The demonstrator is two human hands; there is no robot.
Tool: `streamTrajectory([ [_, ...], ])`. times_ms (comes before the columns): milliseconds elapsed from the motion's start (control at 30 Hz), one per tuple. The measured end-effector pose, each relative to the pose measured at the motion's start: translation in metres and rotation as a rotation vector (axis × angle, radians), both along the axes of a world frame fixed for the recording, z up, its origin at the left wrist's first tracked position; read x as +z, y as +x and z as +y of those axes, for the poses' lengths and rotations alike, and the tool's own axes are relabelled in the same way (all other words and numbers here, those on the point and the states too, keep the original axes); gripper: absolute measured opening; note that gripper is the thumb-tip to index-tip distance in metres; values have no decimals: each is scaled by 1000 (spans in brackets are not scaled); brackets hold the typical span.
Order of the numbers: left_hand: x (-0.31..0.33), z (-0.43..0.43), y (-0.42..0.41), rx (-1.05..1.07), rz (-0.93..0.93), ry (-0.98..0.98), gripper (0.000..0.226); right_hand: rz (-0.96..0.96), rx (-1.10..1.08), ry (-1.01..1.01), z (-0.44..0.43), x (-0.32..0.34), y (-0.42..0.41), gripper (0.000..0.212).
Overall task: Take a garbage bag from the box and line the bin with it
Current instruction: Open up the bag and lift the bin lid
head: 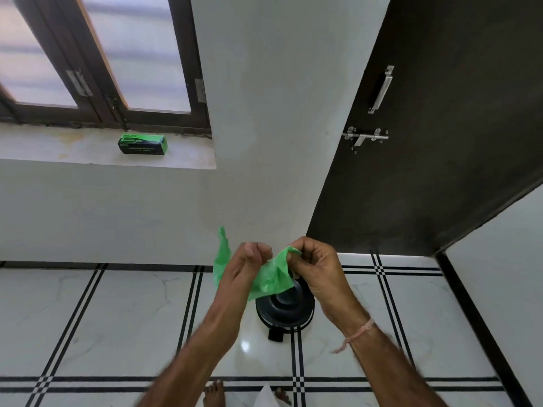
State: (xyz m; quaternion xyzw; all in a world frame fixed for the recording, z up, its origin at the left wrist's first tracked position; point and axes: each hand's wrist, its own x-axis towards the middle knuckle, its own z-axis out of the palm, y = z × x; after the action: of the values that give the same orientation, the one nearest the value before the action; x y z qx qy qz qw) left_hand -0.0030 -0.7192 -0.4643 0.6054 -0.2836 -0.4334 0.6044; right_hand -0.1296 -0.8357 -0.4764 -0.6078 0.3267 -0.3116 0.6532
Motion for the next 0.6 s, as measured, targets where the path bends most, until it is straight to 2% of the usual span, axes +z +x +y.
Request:
streamTrajectory([
  [100, 3, 0, -3, -58, -286, 35, 84, 118, -54, -158, 3, 2, 4, 17],
  [133, 1, -2, -3, -27, -363, 51, 74, 165, -75, -211, 3, 3, 5, 20],
  [200, -2, -5, 0, 50, -397, 34, 41, 254, -104, -300, 2, 5, 4, 21],
  [233, -2, -5, 3, 72, -356, 15, 26, 281, -101, -323, 1, 6, 3, 21],
  [300, -2, -3, 8, 79, -214, 11, 16, 305, -67, -307, -2, 9, 0, 19],
  [367, 1, -1, 10, 74, -121, 51, 19, 317, -41, -280, -5, 11, -4, 16],
  [500, 0, -7, 4, -44, 39, 127, 41, 348, -72, -312, -2, 13, -6, 21],
  [600, -3, -12, 1, -29, 80, 93, 24, 359, -90, -338, -1, 14, -6, 29],
])
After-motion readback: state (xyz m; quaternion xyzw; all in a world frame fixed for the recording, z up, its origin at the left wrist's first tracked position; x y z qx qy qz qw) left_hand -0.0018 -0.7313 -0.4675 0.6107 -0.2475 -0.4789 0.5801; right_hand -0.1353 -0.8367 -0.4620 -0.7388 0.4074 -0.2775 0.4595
